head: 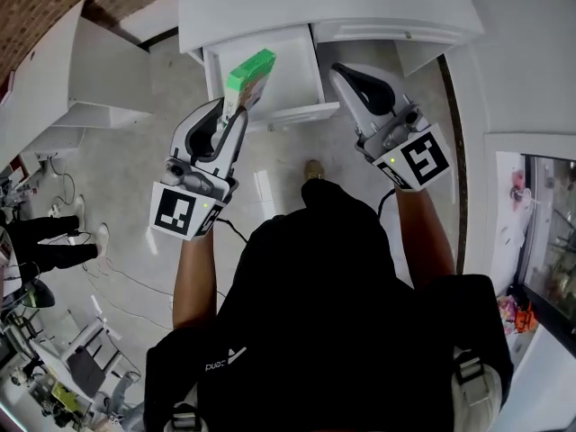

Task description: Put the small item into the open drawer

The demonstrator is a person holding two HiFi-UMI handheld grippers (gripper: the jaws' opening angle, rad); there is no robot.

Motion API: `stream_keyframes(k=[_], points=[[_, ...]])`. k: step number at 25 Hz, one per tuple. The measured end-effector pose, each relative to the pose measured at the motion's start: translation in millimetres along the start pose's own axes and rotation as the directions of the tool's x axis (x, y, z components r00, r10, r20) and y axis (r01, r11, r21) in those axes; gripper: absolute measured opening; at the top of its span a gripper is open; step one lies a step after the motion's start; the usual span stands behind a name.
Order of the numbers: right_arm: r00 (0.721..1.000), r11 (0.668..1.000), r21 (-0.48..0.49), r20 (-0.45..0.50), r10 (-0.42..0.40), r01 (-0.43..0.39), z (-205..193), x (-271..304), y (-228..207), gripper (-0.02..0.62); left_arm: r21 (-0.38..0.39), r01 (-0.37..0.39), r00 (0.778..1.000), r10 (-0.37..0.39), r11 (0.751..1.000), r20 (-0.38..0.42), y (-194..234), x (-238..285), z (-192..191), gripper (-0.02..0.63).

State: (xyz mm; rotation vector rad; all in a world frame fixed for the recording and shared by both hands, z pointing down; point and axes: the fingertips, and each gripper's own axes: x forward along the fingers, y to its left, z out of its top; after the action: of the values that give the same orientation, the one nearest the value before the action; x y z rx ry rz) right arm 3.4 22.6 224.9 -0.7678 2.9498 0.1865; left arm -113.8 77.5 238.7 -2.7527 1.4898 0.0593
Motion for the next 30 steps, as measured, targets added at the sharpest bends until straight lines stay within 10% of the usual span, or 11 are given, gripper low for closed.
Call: stream_keyframes(k=[12, 30], points=[[0.997, 0.997, 0.044, -0.035, 0.062, -0.060, -44, 36, -83, 0.000, 0.011, -0.008, 0.963, 0.011, 1.000, -0.270, 49, 92, -94, 0.092], [0.994, 0.996, 0.086, -0.107, -0.017, 0.026, -85, 60, -122, 0.000, -0.058, 0.042, 0.799, -0.069, 0.997, -0.598, 98, 154, -234, 0.092]])
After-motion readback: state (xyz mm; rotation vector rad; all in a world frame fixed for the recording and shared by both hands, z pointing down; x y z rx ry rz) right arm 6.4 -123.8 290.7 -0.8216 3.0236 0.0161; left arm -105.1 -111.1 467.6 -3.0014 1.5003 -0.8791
